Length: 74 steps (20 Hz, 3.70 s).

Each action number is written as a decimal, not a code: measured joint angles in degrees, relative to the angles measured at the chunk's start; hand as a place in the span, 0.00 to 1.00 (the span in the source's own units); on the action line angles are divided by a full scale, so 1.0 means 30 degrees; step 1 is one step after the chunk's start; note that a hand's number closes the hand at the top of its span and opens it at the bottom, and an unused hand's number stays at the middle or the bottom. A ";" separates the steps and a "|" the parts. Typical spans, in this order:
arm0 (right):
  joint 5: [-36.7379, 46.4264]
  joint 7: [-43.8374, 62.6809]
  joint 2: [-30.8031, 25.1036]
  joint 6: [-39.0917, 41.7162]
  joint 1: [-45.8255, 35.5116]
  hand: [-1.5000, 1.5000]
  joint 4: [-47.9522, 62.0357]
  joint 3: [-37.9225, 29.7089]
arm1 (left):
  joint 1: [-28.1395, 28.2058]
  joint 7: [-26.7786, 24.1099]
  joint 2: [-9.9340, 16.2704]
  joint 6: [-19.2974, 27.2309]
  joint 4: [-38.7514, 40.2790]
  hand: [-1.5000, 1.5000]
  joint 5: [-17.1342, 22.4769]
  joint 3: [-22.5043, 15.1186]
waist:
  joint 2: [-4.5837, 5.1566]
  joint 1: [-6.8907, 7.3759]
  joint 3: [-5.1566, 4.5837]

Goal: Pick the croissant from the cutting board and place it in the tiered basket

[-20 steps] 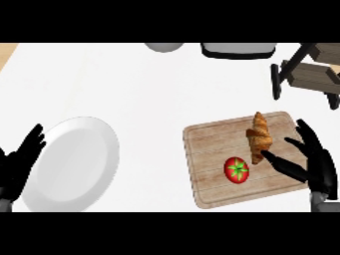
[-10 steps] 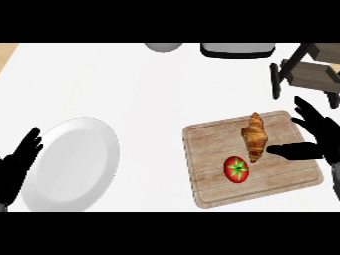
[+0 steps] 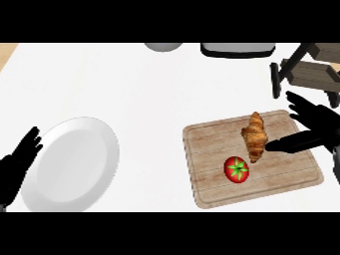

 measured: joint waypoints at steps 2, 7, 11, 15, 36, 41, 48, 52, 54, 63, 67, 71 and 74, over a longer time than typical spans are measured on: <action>-0.0004 0.0714 -0.0304 0.0603 0.0149 0.00 -0.0100 -0.0180 | 0.0032 0.0192 -0.0157 -0.0054 -0.0128 0.50 -0.0133 0.0051 | 0.0003 -0.0027 0.0009; 0.0637 0.1501 -0.0132 0.1378 0.0740 0.00 -0.0117 -0.0929 | -0.0072 0.0041 -0.0644 -0.0381 0.0203 0.50 -0.0754 0.0547 | 0.0006 -0.0054 0.0009; 0.1030 0.1536 0.0512 0.1848 0.1730 0.00 -0.0696 -0.1529 | 0.0003 0.0308 -0.0945 -0.0744 0.0002 0.50 -0.1153 0.1044 | 0.0003 -0.0066 0.0010; 0.0956 0.0778 0.0763 0.3126 0.2085 0.00 -0.0064 -0.2516 | -0.0335 0.0224 -0.1178 -0.1306 0.0483 0.50 -0.1475 0.1627 | 0.0011 -0.0069 0.0011; 0.4666 -0.1819 0.4429 0.3231 0.1025 0.00 0.2634 -0.3563 | -0.0683 0.0139 -0.2672 -0.2878 0.0840 0.50 -0.3478 0.3600 | -0.0004 -0.0034 -0.0009; 0.5408 -0.2234 0.5153 0.2883 0.0434 0.00 0.3661 -0.3641 | -0.0868 0.0347 -0.3190 -0.2772 0.0676 0.50 -0.3978 0.3711 | -0.0075 -0.0066 -0.0095; 0.5953 -0.2949 0.5717 0.2837 -0.0724 0.00 0.5538 -0.3749 | -0.0717 0.0820 -0.3246 -0.3236 0.0223 0.50 -0.3969 0.4080 | -0.0134 -0.0056 -0.0165; 0.6380 -0.3762 0.6208 0.2578 -0.0998 1.00 0.6370 -0.3575 | -0.0672 0.0317 -0.3282 -0.3396 0.0589 0.50 -0.4173 0.4202 | -0.0168 -0.0057 -0.0213; 0.6723 -0.4466 0.6143 0.2539 -0.0819 1.00 0.6339 -0.3426 | -0.0532 0.0343 -0.3309 -0.3413 0.0383 0.50 -0.4243 0.4213 | -0.0198 -0.0093 -0.0261; 0.7960 -0.6656 0.7059 -0.0038 -0.1051 1.00 0.6493 -0.3645 | -0.0549 0.0988 -0.3114 -0.3882 -0.0111 0.50 -0.4006 0.4797 | -0.0118 -0.0088 -0.0162; 0.8429 -0.5831 0.6956 -0.0653 -0.0445 1.00 0.4656 -0.3496 | -0.0434 0.1131 -0.3495 -0.3606 -0.0430 0.50 -0.4369 0.4636 | -0.0112 -0.0120 -0.0103; 1.1674 -0.2673 0.6951 -0.0810 -0.2528 1.00 0.2791 -0.0524 | -0.0547 0.1173 -0.3550 -0.3592 -0.0321 0.50 -0.4576 0.4434 | -0.0242 0.0137 -0.0145; 1.4048 -0.0048 0.6818 0.0236 -0.4818 1.00 0.1703 0.1773 | -0.0790 0.1395 -0.3585 -0.3556 -0.0322 0.50 -0.4672 0.4291 | -0.0407 0.0294 -0.0201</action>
